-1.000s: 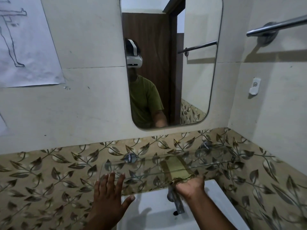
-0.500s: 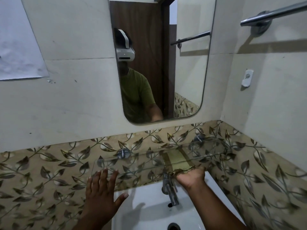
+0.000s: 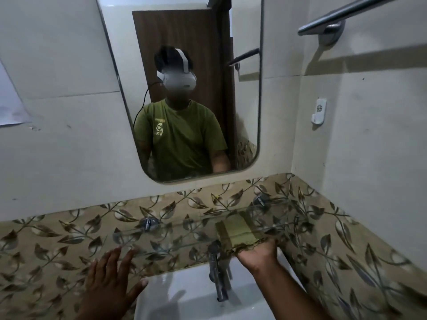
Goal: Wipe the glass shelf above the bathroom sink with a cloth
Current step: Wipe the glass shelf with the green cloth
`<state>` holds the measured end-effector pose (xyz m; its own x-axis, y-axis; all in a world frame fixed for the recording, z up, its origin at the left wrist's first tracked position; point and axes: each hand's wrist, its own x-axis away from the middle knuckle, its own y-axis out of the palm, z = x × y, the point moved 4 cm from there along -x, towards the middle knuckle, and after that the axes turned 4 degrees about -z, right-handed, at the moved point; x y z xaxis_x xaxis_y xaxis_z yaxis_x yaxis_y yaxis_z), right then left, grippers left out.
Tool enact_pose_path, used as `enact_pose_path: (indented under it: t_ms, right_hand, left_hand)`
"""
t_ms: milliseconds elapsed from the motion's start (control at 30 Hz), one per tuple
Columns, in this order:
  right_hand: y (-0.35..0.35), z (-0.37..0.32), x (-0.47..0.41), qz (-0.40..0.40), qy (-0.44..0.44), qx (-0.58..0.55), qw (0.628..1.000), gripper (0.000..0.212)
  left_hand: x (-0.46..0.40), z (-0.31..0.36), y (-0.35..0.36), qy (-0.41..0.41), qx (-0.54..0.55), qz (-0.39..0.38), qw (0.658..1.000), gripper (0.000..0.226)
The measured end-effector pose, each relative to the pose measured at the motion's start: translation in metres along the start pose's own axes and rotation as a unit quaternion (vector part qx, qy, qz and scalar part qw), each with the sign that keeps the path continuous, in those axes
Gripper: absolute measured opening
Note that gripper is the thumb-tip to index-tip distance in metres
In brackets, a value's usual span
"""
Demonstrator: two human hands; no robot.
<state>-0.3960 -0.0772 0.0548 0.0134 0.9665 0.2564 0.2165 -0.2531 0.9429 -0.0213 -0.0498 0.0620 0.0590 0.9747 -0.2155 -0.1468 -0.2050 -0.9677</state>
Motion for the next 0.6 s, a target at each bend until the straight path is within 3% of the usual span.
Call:
enact_pose_path:
  t_ms: [300,500,600]
  right_hand:
    - [-0.003,-0.022,-0.017,0.041,-0.022,-0.017,0.999,0.083]
    - [0.003,-0.026,0.017,-0.041,-0.011,-0.009,0.999,0.075]
    - [-0.007,-0.055,0.023,0.052,-0.067,-0.03,0.996,0.075]
  left_hand:
    - [0.009,0.019,-0.014,-0.001,-0.002,0.028,1.0,0.08]
    - [0.011,0.025,-0.025,0.021,-0.001,0.044,0.999,0.08]
    - [0.011,0.021,-0.024,0.017,-0.016,0.039,0.999,0.082]
